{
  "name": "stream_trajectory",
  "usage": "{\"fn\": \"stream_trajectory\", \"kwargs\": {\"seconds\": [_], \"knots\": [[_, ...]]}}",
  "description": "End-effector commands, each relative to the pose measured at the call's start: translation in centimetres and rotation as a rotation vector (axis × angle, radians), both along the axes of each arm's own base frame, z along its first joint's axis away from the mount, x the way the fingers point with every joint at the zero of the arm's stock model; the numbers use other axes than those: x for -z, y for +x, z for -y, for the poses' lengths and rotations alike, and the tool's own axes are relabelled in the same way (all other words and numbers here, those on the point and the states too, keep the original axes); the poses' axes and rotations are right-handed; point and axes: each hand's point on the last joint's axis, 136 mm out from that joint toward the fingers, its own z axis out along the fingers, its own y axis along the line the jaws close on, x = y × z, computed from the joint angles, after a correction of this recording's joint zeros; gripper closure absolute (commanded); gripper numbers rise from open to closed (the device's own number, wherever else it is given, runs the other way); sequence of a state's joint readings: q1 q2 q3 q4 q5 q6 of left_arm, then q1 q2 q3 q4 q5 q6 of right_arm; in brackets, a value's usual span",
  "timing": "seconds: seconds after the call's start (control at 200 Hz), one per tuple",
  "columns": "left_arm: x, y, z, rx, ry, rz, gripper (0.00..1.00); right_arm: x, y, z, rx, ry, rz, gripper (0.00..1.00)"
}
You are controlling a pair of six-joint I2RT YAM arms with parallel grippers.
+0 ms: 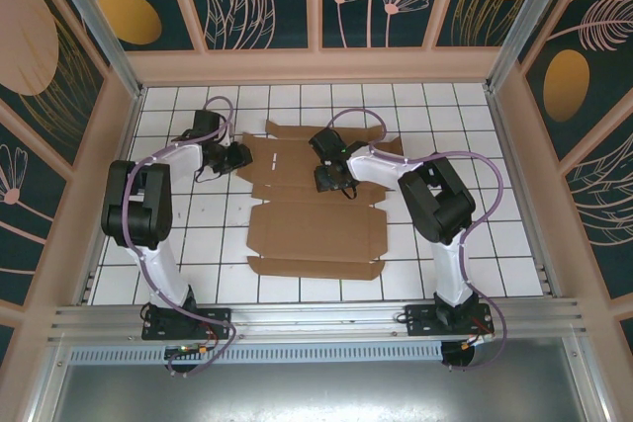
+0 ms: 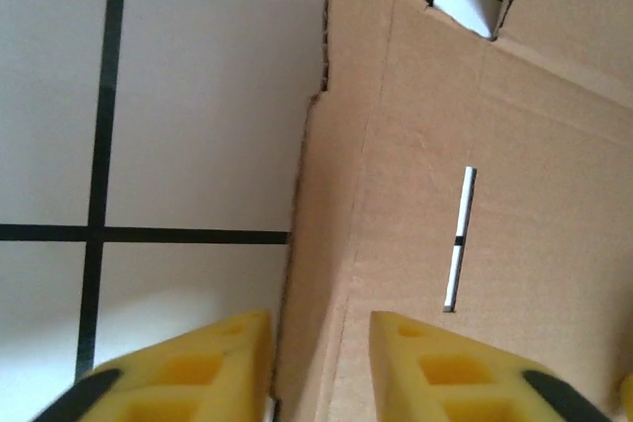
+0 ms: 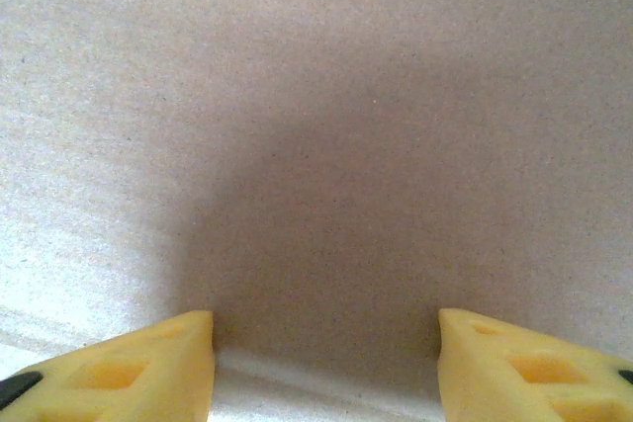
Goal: Fold the paper box
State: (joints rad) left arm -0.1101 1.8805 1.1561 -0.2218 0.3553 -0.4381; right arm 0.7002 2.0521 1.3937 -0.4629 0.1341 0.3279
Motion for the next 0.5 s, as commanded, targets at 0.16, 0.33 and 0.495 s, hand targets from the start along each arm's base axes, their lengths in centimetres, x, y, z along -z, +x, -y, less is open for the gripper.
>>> {"fn": "stream_trajectory", "kwargs": {"seconds": [0.16, 0.33, 0.495], "knots": [[-1.1, 0.4, -1.6, 0.01, 0.113, 0.066, 0.98, 7.7, -7.4, 1.9, -0.066, -0.114, -0.323, 0.44], [-0.2, -0.2, -0.1, 0.055, 0.249, 0.045, 0.99, 8.0, -7.3, 1.8, -0.059, -0.118, -0.325, 0.44], [0.6, -0.9, 2.7, 0.131, 0.426, 0.046, 0.95, 8.2, -7.1, 2.0, -0.052, -0.147, -0.322, 0.44]]}}
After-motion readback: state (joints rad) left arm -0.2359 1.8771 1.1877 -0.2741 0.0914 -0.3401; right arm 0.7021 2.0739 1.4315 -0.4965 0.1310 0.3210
